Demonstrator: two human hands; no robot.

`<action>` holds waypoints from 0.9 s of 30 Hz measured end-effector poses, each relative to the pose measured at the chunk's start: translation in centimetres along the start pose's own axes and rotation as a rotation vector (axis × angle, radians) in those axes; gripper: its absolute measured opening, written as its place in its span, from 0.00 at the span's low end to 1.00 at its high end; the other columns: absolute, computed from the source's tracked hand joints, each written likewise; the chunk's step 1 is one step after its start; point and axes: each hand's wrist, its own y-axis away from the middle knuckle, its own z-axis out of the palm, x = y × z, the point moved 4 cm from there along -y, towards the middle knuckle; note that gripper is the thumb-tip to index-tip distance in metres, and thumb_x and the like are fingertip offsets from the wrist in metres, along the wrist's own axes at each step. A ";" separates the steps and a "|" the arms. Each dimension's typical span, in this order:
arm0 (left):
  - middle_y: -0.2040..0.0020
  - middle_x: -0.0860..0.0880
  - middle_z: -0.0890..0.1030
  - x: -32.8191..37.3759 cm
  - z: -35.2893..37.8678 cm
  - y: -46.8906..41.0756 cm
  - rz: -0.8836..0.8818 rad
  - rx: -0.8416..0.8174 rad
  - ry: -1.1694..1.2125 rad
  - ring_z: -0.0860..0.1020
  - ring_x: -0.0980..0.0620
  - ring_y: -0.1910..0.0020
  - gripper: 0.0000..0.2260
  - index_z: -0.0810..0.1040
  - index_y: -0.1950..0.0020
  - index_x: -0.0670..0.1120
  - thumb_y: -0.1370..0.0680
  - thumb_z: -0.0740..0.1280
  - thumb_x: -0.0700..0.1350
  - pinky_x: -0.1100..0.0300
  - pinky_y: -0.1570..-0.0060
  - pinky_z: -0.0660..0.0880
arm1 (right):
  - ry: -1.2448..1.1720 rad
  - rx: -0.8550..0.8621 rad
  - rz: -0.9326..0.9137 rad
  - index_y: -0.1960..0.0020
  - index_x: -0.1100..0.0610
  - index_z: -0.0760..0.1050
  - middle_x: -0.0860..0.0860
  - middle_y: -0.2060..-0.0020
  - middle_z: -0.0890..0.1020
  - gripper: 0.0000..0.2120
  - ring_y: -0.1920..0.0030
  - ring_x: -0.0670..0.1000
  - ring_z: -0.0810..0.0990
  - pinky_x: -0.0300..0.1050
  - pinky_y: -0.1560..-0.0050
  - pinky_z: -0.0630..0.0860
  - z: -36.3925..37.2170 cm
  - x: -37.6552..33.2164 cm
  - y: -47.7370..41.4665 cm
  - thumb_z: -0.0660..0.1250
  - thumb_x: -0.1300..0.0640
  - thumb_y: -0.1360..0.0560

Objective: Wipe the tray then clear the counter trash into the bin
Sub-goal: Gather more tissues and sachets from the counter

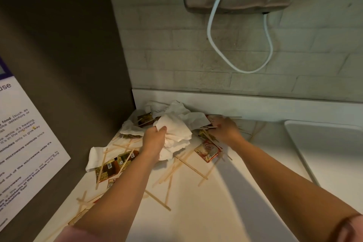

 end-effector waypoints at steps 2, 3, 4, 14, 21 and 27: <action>0.51 0.42 0.77 0.1 -0.2 -0.1 0.007 0.010 -0.008 0.76 0.44 0.53 0.08 0.74 0.48 0.41 0.20 0.62 0.45 0.56 0.55 0.72 | 0.094 -0.132 0.104 0.47 0.54 0.74 0.52 0.49 0.79 0.21 0.49 0.53 0.77 0.42 0.55 0.74 1.7 1.4 -0.1 0.69 0.40 0.31; 0.51 0.42 0.77 0.0 -0.2 -0.1 0.006 0.009 -0.011 0.76 0.44 0.53 0.07 0.74 0.49 0.41 0.20 0.62 0.45 0.57 0.57 0.72 | 0.112 -0.183 0.156 0.44 0.53 0.73 0.53 0.46 0.78 0.28 0.45 0.54 0.76 0.44 0.50 0.75 2.6 2.1 0.0 0.70 0.35 0.35; 0.52 0.43 0.76 0.0 -0.2 -0.1 0.008 0.008 -0.015 0.75 0.44 0.54 0.07 0.74 0.50 0.42 0.20 0.62 0.45 0.58 0.59 0.72 | 0.129 -0.211 0.192 0.39 0.53 0.70 0.53 0.42 0.76 0.35 0.41 0.56 0.74 0.47 0.44 0.75 3.3 2.6 0.0 0.70 0.33 0.37; 0.52 0.43 0.77 -0.1 -0.3 0.1 0.012 0.001 -0.037 0.76 0.44 0.54 0.06 0.73 0.50 0.42 0.20 0.62 0.44 0.57 0.57 0.72 | -0.074 -0.402 0.240 0.35 0.61 0.67 0.57 0.42 0.77 0.26 0.41 0.55 0.76 0.48 0.38 0.73 4.0 2.0 1.1 0.72 0.56 0.28; 0.48 0.41 0.79 -0.3 -0.2 0.4 0.002 0.001 -0.093 0.77 0.42 0.49 0.08 0.76 0.45 0.40 0.21 0.63 0.42 0.53 0.50 0.74 | -0.152 -0.464 0.274 0.45 0.58 0.64 0.51 0.62 0.71 0.08 0.66 0.47 0.71 0.31 0.80 0.68 2.2 1.6 2.4 0.63 0.60 0.22; 0.46 0.39 0.79 -0.8 0.5 0.8 -0.030 -0.017 -0.128 0.78 0.39 0.47 0.10 0.75 0.43 0.39 0.21 0.63 0.43 0.46 0.45 0.76 | -0.378 -0.308 0.093 0.48 0.55 0.71 0.50 0.67 0.71 0.08 0.73 0.45 0.63 0.35 0.79 0.58 -1.3 -0.4 2.0 0.55 0.53 0.18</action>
